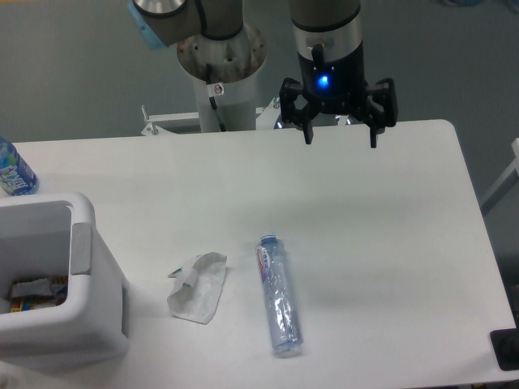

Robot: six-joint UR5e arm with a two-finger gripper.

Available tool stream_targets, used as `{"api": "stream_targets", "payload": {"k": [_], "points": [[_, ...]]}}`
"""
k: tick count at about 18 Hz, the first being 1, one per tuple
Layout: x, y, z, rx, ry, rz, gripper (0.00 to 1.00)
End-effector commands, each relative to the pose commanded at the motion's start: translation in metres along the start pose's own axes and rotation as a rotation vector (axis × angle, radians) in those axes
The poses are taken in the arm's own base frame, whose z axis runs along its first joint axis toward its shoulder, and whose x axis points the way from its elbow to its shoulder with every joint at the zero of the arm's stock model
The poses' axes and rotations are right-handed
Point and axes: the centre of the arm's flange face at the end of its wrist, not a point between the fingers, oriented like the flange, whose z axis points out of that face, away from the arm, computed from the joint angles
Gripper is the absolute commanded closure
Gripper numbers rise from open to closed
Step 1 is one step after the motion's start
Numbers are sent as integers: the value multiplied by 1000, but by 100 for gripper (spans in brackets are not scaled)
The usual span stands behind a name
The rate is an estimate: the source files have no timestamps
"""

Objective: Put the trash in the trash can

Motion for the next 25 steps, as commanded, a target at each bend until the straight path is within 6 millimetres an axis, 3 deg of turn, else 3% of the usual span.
{"api": "stream_targets", "payload": {"k": [4,6,10,19,22,25], "points": [[2,-2,1,2,2,-12,0],[2,-5,1,28,-18,-100,0],[9,-12,15,99,25,-141,0],[20,-6,39,58,57,-194,0],[29,-6,53,65,61,-264,0],[54,-9,75,101,45,-250,0]]}}
